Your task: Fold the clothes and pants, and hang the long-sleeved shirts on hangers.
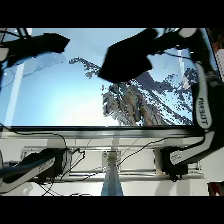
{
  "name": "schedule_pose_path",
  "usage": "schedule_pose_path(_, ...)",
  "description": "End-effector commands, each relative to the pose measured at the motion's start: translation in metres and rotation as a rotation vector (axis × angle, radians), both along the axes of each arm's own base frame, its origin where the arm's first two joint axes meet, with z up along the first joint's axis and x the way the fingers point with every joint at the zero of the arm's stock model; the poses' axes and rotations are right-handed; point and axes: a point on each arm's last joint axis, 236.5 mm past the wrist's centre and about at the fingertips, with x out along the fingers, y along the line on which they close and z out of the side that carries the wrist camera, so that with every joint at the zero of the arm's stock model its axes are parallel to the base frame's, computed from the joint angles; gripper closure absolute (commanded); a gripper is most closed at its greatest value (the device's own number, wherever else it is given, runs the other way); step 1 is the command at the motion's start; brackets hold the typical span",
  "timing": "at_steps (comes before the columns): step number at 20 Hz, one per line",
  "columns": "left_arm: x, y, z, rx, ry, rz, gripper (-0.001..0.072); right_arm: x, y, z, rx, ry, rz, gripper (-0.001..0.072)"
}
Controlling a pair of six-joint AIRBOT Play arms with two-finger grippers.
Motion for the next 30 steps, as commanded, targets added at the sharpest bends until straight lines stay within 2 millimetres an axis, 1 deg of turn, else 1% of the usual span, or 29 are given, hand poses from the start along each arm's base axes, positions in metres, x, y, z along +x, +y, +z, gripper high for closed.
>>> schedule_pose_path(1,-0.036,0.008,0.052,0.017,-0.121,-0.005,0.0563,-0.032,-0.135,0.063,-0.192,-0.019,-0.360,0.0693)
schedule_pose_path(3,-0.049,0.008,0.068,0.014,-0.161,-0.005,0.0563,-0.071,-0.204,0.082,-0.269,0.025,-0.526,0.0693)
schedule_pose_path(5,-0.056,0.008,0.078,0.011,-0.185,-0.006,0.0563,-0.112,-0.265,0.091,-0.343,0.077,-0.665,0.0694)
schedule_pose_path(8,-0.057,0.008,0.079,0.012,-0.187,-0.006,0.0563,-0.173,-0.346,0.090,-0.380,0.186,-0.884,0.0693)
schedule_pose_path(10,-0.056,0.008,0.078,0.012,-0.186,-0.006,0.0563,-0.207,-0.387,0.088,-0.348,0.237,-1.046,0.0693)
schedule_pose_path(12,-0.056,0.008,0.078,0.012,-0.187,-0.006,0.0563,-0.240,-0.421,0.088,-0.315,0.268,-1.202,0.0693)
schedule_pose_path(14,-0.056,0.008,0.078,0.012,-0.187,-0.006,0.0563,-0.271,-0.447,0.088,-0.291,0.294,-1.336,0.0693)
schedule_pose_path(16,-0.056,0.008,0.078,0.012,-0.187,-0.006,0.0563,-0.298,-0.461,0.085,-0.263,0.331,-1.431,0.0693)
schedule_pose_path(18,-0.056,0.008,0.078,0.012,-0.187,-0.006,0.0563,-0.317,-0.467,0.082,-0.241,0.366,-1.490,0.0692)
schedule_pose_path(19,-0.056,0.008,0.078,0.012,-0.187,-0.006,0.0563,-0.323,-0.469,0.079,-0.230,0.383,-1.510,0.0650)
schedule_pose_path(20,-0.056,0.008,0.078,0.012,-0.187,-0.006,0.0563,-0.327,-0.467,0.074,-0.214,0.411,-1.523,0.0462)
schedule_pose_path(21,-0.056,0.008,0.078,0.012,-0.187,-0.006,0.0563,-0.328,-0.465,0.071,-0.206,0.423,-1.526,0.0209)
schedule_pose_path(22,-0.056,0.008,0.078,0.012,-0.187,-0.006,0.0563,-0.326,-0.465,0.068,-0.204,0.428,-1.521,-0.0008)
schedule_pose_path(23,-0.056,0.008,0.078,0.012,-0.187,-0.006,0.0563,-0.325,-0.465,0.065,-0.201,0.434,-1.517,0.0013)
schedule_pose_path(25,-0.056,0.008,0.078,0.012,-0.187,-0.006,0.0563,-0.321,-0.466,0.061,-0.203,0.435,-1.498,0.0017)
schedule_pose_path(26,-0.056,0.008,0.078,0.012,-0.187,-0.006,0.0563,-0.313,-0.468,0.063,-0.204,0.405,-1.483,0.0072)
schedule_pose_path(27,-0.056,0.008,0.078,0.012,-0.187,-0.006,0.0563,-0.302,-0.470,0.067,-0.211,0.357,-1.461,0.0349)
schedule_pose_path(28,-0.056,0.008,0.078,0.012,-0.187,-0.006,0.0563,-0.287,-0.470,0.070,-0.212,0.312,-1.438,0.0648)
schedule_pose_path(29,-0.056,0.008,0.078,0.012,-0.187,-0.006,0.0563,-0.270,-0.466,0.075,-0.220,0.266,-1.400,0.0693)
schedule_pose_path(30,-0.056,0.008,0.078,0.012,-0.187,-0.006,0.0563,-0.250,-0.459,0.079,-0.221,0.220,-1.347,0.0693)
